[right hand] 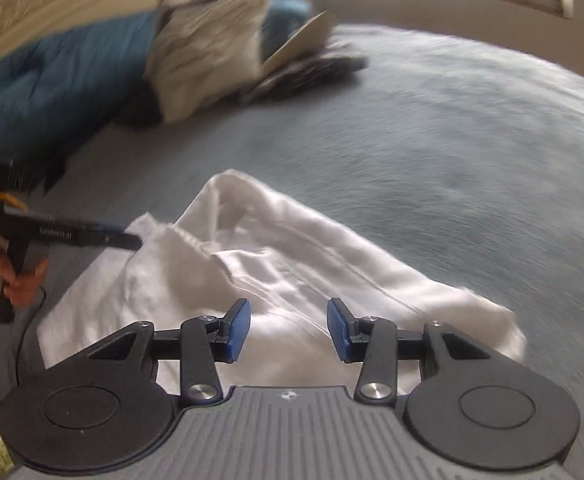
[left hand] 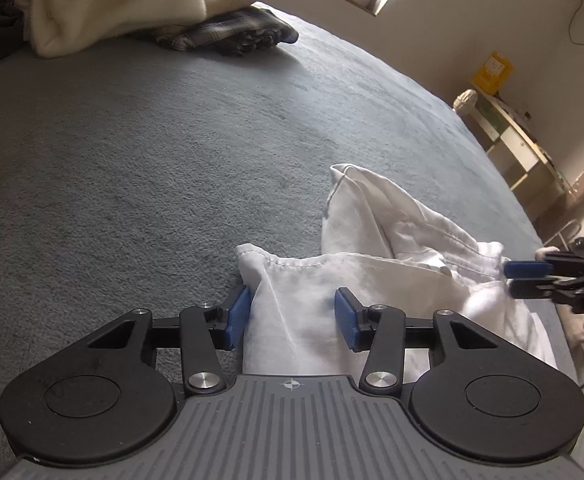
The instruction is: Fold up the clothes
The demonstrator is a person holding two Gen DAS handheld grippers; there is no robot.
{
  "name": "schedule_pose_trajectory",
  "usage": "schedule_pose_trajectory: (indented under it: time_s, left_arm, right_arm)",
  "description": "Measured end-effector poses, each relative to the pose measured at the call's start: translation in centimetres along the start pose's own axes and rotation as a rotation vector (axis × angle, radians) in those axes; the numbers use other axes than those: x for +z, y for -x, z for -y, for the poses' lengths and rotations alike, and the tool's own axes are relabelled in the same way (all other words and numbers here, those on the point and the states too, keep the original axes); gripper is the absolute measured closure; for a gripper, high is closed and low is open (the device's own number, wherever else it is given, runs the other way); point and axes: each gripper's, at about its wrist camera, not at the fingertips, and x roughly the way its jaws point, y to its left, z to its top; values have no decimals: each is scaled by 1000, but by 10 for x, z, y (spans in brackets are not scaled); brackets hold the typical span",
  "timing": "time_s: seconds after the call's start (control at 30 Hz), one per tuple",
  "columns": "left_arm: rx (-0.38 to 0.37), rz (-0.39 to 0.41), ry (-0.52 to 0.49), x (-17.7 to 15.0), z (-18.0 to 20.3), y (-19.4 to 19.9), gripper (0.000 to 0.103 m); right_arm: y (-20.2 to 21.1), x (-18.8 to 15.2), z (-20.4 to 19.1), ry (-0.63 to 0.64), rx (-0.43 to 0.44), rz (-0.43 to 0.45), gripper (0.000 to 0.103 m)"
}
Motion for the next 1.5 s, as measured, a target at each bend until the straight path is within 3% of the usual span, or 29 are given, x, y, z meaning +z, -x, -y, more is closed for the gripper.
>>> schedule_pose_trajectory:
  time_s: [0.13, 0.3, 0.43, 0.5, 0.57, 0.63, 0.7, 0.77, 0.87, 0.9, 0.97, 1.03, 1.17, 1.27, 1.5]
  left_arm:
    - [-29, -9, 11, 3, -5, -4, 57]
    - [-68, -1, 9, 3, -9, -4, 59]
    - [-77, 26, -36, 0, -4, -1, 72]
    - [-80, 54, -66, -1, 1, 2, 81]
    - [-90, 76, -92, -2, 4, 7, 83]
    - [-73, 73, -119, -2, 7, 10, 83]
    - [-54, 71, -144, -1, 10, 14, 79]
    - [-16, 87, -158, 3, 11, 19, 67]
    - [-9, 158, -203, 15, 16, 31, 61]
    - [-32, 162, -235, 20, 22, 32, 54]
    - [-102, 102, -337, 26, 39, 21, 43]
    - [-171, 41, -441, 31, 56, 9, 42]
    - [-225, -71, -686, 28, 89, -23, 42]
    - [-241, -165, -807, 27, 99, -45, 42]
    - [-309, -294, -867, 44, 105, -75, 42]
  right_arm:
    - [-32, 13, -16, 119, 37, -95, 58]
    - [-51, 14, -29, 196, 50, -145, 58]
    - [-55, 12, -33, 222, 60, -145, 59]
    - [-55, 11, -36, 245, 62, -143, 67]
    - [-54, 9, -43, 287, 46, -137, 80]
    - [-54, 7, -49, 325, 38, -132, 86]
    - [-50, 5, -55, 360, 25, -123, 90]
    - [-47, 2, -61, 389, 16, -112, 90]
    - [-42, 1, -63, 395, 10, -95, 91]
    - [-42, 1, -63, 392, 10, -91, 91]
    - [-41, 1, -61, 387, 10, -86, 91]
    - [-41, 1, -60, 382, 10, -84, 91]
    - [-42, 1, -59, 379, 11, -80, 91]
    - [-41, 0, -59, 379, 11, -77, 91]
    - [-43, 1, -57, 384, 18, -75, 91]
